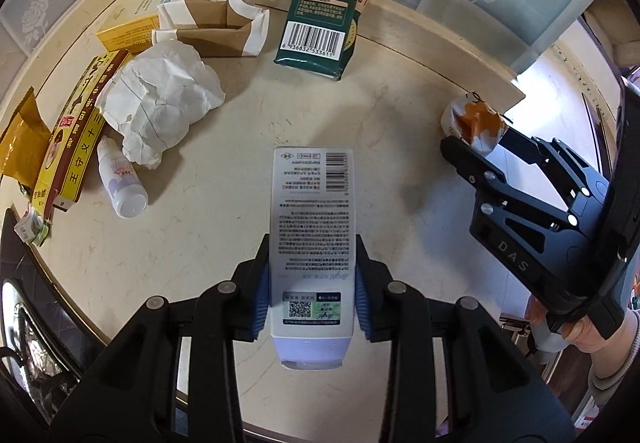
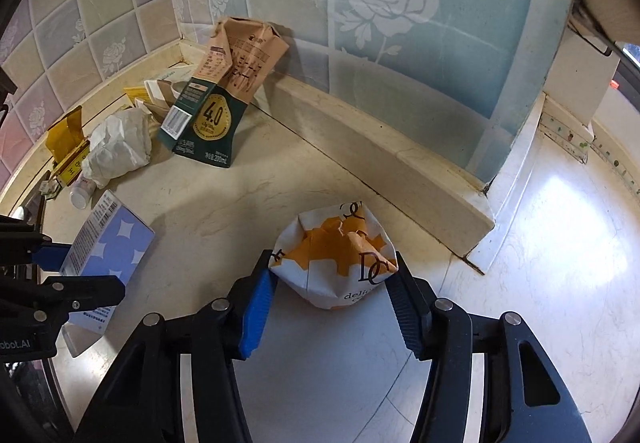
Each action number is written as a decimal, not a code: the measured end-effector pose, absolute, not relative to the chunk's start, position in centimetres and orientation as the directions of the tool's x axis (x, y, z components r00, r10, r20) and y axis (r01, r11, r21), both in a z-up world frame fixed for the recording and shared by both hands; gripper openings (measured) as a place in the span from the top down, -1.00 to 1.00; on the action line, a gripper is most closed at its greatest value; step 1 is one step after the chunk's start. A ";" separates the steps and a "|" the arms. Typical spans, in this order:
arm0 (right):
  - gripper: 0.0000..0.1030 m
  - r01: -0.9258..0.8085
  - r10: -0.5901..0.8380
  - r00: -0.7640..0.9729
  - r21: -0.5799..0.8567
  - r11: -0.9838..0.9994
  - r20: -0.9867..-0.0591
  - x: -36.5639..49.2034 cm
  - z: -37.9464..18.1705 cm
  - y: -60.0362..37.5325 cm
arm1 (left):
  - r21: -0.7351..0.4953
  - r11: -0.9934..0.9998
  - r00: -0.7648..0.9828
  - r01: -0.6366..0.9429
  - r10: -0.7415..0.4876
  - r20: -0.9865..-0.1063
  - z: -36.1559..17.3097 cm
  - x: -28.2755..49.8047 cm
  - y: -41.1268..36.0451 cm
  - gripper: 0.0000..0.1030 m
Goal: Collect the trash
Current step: 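Carry the paper cup and white box down toward the floor bin, then open the right tool over the bin while the left tool releases the white box, then raise both tools back up to the counter trash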
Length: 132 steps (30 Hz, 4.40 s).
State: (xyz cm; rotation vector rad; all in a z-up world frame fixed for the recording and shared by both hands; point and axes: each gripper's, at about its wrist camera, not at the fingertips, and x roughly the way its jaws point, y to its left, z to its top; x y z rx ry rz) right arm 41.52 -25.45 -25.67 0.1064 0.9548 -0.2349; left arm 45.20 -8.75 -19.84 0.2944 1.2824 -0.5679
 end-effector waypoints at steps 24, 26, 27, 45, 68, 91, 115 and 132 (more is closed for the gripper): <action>-0.06 -0.063 0.066 0.725 0.029 0.998 -0.685 25.9 -13.2 -22.3 | -0.052 0.931 0.388 0.361 -0.201 -0.900 -10.2 29.3 -8.6 0.39; -0.06 -0.086 0.089 0.732 0.038 0.996 -0.675 23.7 -12.4 -22.4 | -0.047 0.939 0.409 0.341 -0.194 -0.892 -9.5 26.9 -8.8 0.39; -0.06 -0.098 0.099 0.734 0.039 0.994 -0.672 22.4 -12.1 -22.5 | -0.047 0.942 0.419 0.331 -0.192 -0.888 -9.2 25.9 -8.9 0.39; -0.06 -0.230 0.215 0.667 0.077 0.970 -0.713 4.1 -15.8 -23.1 | -0.060 0.986 0.527 0.154 -0.133 -0.839 -13.0 6.8 -10.5 0.39; -0.06 -0.179 0.106 0.379 0.039 0.983 -0.919 0.3 -40.0 -23.2 | -0.144 0.981 0.242 0.133 -0.173 -0.955 -36.9 4.4 -11.2 0.38; -0.07 -0.092 0.080 0.216 0.062 0.994 -0.973 5.6 -59.4 -24.1 | -0.234 0.962 0.112 0.139 -0.250 -0.962 -53.0 10.4 -9.9 0.39; -0.23 -0.101 0.067 0.196 0.048 0.994 -0.978 6.2 -59.1 -22.7 | -0.217 0.970 0.167 0.112 -0.233 -0.958 -48.9 9.4 -6.0 -0.36; -0.23 -0.089 0.081 0.225 0.062 0.994 -0.971 3.7 -48.0 -22.2 | -0.222 0.967 0.247 0.124 -0.246 -0.937 -36.8 3.8 -5.5 -0.36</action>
